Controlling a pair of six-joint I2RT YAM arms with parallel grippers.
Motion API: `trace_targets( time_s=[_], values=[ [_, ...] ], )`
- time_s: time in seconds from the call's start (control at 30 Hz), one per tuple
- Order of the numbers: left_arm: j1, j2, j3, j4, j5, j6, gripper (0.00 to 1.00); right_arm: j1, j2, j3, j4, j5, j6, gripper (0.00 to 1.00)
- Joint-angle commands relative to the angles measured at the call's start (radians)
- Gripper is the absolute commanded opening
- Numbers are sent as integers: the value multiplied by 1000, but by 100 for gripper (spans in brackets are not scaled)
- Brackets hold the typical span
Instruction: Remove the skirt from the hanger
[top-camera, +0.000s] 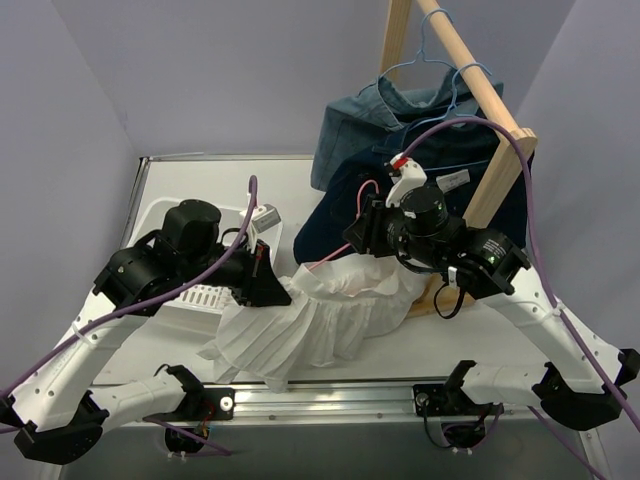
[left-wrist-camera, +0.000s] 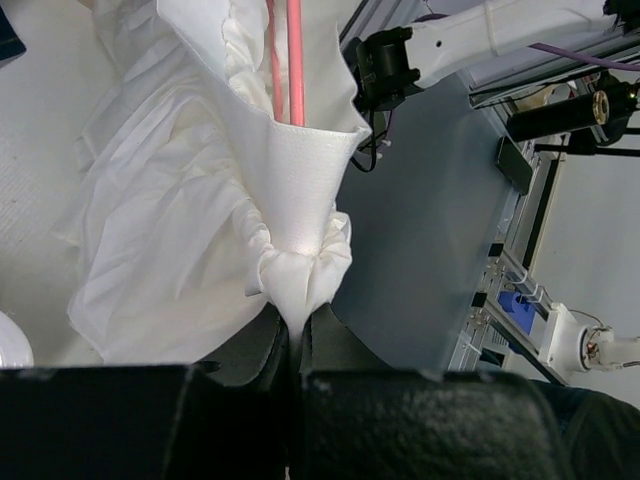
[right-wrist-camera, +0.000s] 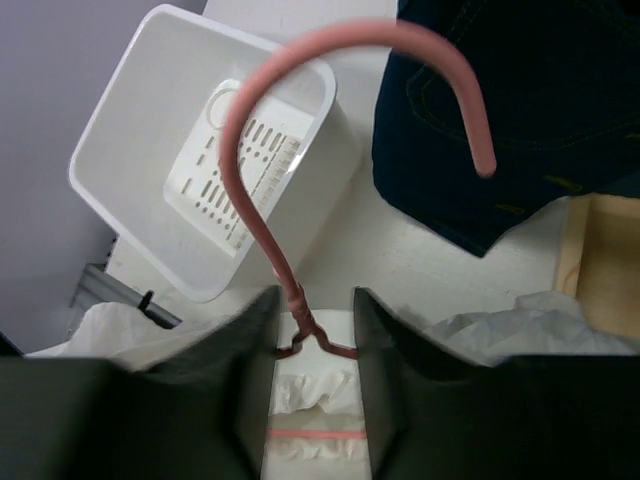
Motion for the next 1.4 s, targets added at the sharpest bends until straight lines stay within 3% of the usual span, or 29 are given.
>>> trace_targets(
  time_s=[0.0,0.03,0.1,0.13,0.17,0.2,0.27,0.33,0.4,0.73,0.93,1.07,1.1,1.37],
  values=[
    [3,-5,39,114,46,-11,2,15,8,-25,20,0,5,15],
    [3,-6,39,113,44,-10,2,15,9,-25,15,12,5,0],
    [2,-9,36,105,41,-13,4,17,6,-15,-5,49,6,0],
    [2,-12,33,105,32,-16,10,17,3,-13,-9,64,6,0],
    [3,-17,28,105,27,-20,26,17,-7,-4,-21,83,9,0],
    [2,-21,16,111,26,-22,33,17,-14,1,-28,100,15,0],
    [2,-43,2,119,17,-34,47,17,-29,21,-48,136,17,0],
    [3,-64,-19,120,17,-37,54,17,-35,38,-72,170,23,0],
    [3,-75,-32,110,12,-43,58,17,-41,57,-84,190,28,0],
    [3,-146,-110,67,4,-60,59,17,-70,128,-129,262,49,0],
    [2,-153,-111,24,-29,-49,56,17,-61,180,-143,279,45,0],
    [3,-153,-102,-22,-52,-37,21,17,-70,183,-152,298,42,0],
    [3,-158,-101,-30,-58,-37,17,15,-70,183,-163,302,40,0],
    [3,-193,-104,-70,-118,-51,3,15,-55,160,-216,382,37,0]
  ],
)
